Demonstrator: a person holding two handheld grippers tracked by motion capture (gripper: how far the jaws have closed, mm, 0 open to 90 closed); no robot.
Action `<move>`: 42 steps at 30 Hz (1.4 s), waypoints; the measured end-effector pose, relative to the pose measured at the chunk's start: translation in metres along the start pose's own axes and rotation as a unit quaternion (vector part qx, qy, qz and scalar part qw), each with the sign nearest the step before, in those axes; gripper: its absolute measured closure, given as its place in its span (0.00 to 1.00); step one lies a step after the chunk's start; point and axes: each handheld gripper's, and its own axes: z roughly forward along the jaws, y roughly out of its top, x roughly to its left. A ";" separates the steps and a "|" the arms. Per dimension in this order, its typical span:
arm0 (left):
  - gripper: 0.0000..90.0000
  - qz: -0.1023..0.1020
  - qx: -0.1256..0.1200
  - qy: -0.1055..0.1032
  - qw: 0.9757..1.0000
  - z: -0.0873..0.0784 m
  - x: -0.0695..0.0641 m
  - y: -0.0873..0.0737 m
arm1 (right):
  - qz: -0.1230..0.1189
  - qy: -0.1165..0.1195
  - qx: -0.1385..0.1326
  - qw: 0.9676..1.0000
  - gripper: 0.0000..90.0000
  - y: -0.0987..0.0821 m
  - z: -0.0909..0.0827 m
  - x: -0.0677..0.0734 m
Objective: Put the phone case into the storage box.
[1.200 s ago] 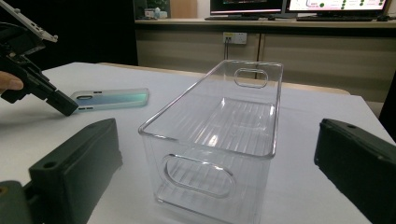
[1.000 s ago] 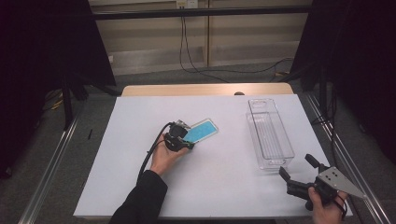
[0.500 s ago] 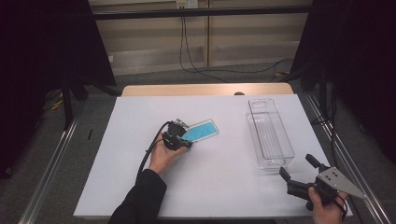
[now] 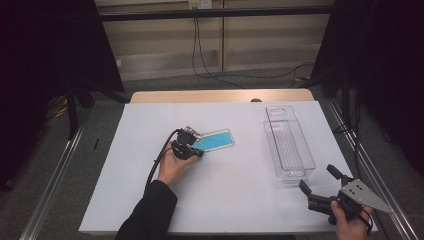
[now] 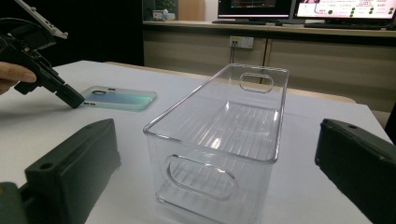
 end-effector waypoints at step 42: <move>1.00 -0.019 0.011 0.035 0.999 -0.004 0.028 0.007 | -0.004 0.008 0.005 1.000 0.00 -0.001 0.000 -0.001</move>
